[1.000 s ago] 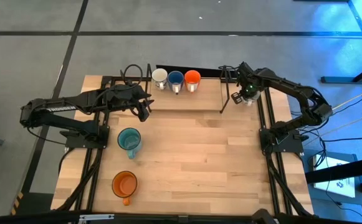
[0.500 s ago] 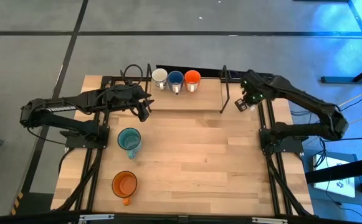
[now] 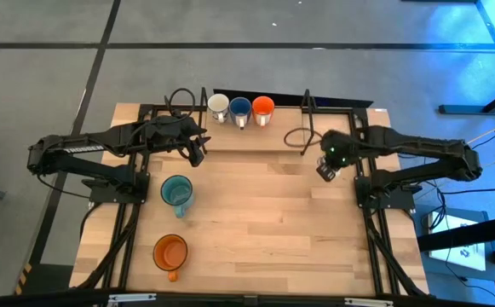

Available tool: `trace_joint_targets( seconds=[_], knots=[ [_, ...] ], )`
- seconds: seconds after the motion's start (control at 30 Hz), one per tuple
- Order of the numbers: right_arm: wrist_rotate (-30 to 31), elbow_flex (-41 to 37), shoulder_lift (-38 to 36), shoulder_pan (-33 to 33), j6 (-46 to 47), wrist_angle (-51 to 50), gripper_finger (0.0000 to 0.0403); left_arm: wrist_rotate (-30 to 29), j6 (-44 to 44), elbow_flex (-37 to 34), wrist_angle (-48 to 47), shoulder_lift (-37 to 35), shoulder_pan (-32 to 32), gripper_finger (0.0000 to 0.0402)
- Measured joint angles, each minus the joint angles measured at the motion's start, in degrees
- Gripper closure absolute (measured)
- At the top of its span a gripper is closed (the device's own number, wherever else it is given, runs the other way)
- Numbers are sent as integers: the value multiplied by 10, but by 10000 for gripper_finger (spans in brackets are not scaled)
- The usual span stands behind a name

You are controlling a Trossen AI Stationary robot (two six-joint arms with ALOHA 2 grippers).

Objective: Place coffee mugs
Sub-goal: Put the white blue patterned mug on the shelf

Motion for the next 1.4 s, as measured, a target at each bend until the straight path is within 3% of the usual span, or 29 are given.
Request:
trace_joint_targets(
  seconds=[0.23, 0.53, 1.03, 1.4],
  knots=[
    [0, 0, 29, 92, 19, 77, 397, 0, 0, 0, 2, 0, 0, 276],
    [-9, 0, 117, 117, -13, 218, 398, 0, -30, 0, 19, 0, 0, 276],
    [-40, 190, 341, 78, -26, 140, 394, 0, -35, 0, 19, 0, 0, 276],
    [-49, 217, 401, 71, -27, 147, 391, 5, -35, 0, 18, 0, 0, 276]
  ],
)
